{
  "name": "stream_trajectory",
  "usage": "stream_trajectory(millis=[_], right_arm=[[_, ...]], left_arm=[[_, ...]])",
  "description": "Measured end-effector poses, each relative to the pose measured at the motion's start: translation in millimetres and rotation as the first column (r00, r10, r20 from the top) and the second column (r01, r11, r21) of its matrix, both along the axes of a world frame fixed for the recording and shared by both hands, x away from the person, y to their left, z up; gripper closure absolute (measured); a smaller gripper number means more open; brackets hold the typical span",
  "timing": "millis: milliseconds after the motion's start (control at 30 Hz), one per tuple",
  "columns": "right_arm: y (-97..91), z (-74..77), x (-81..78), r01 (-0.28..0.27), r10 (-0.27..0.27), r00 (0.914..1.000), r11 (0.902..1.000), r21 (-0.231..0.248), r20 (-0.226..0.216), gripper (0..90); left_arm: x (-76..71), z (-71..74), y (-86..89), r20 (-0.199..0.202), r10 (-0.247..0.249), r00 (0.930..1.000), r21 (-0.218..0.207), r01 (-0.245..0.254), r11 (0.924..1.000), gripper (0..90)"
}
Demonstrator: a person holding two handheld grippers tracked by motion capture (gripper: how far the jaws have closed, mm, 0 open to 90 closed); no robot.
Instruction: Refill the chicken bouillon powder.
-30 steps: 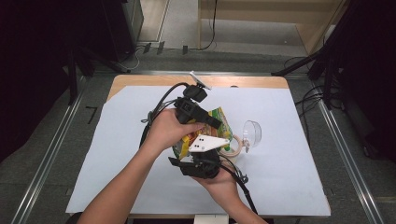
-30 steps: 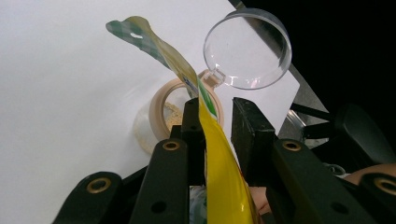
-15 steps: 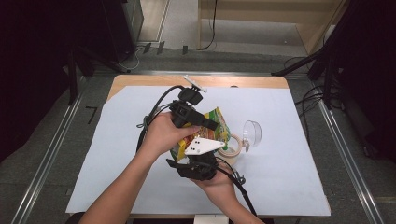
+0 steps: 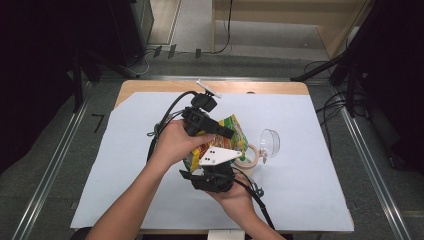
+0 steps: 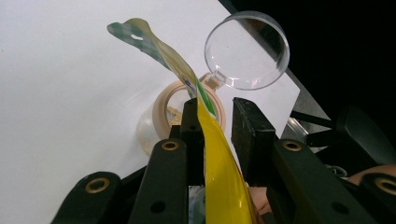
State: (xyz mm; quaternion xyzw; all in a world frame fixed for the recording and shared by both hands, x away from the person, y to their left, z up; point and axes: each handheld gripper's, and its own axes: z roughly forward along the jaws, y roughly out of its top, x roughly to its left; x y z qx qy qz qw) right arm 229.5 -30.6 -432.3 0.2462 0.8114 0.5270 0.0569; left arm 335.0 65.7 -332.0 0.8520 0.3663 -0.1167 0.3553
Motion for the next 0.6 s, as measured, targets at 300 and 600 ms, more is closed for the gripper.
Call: stream_trajectory(millis=[300, 600], right_arm=[[-1.1, -0.1, 0.7, 0.004, -0.004, 1.0000, 1.0000, -0.002, -0.002, 62.7], [-2.4, 0.3, 1.6, 0.000, 0.000, 0.9999, 1.0000, 0.001, -0.014, 62.7]], left_arm=[[-0.6, -0.3, -1.0, 0.004, 0.010, 0.9999, 0.001, -0.010, 1.0000, 75.5], [0.7, -1.0, -0.6, 0.012, 0.002, 0.9999, 0.003, -0.002, 1.0000, 72.8]])
